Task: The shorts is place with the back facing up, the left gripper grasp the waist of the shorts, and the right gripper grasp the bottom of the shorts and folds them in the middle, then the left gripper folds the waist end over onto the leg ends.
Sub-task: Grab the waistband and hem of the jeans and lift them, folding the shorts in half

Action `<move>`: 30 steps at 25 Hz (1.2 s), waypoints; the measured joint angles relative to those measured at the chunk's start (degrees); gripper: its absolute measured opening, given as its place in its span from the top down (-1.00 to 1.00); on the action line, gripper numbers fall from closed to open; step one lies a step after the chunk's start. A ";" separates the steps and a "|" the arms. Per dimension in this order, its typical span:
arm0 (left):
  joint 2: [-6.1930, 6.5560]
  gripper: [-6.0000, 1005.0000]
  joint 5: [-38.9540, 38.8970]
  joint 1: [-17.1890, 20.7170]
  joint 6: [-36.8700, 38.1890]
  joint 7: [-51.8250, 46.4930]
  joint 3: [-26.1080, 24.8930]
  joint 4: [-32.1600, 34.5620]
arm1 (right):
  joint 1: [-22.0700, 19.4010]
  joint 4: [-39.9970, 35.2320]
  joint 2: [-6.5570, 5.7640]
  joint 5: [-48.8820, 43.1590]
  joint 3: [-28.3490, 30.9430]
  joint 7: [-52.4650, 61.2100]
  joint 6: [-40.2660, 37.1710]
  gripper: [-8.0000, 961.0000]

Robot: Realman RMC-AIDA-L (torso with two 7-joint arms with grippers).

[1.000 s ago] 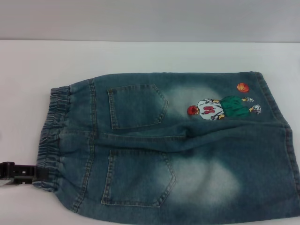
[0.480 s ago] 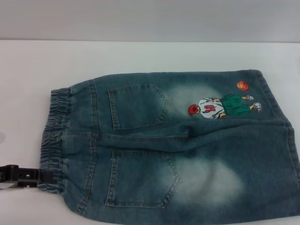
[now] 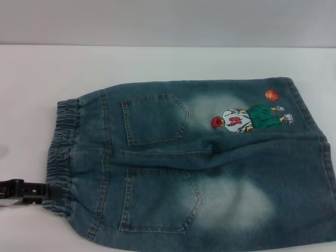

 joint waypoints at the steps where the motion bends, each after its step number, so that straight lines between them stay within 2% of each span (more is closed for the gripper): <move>1: 0.00 -0.15 0.00 0.00 0.00 0.00 0.00 0.00 | 0.01 0.01 0.00 0.00 0.00 0.00 0.00 -0.24; 13: 0.01 -0.11 0.13 -0.93 -0.77 -0.07 0.49 -0.44 | 0.09 0.00 0.00 -0.03 0.03 0.00 0.00 -0.24; 30: 0.06 -0.04 0.14 -0.20 0.78 -0.23 0.54 -0.53 | 0.44 -0.27 -0.06 -0.06 0.21 0.00 0.82 -0.24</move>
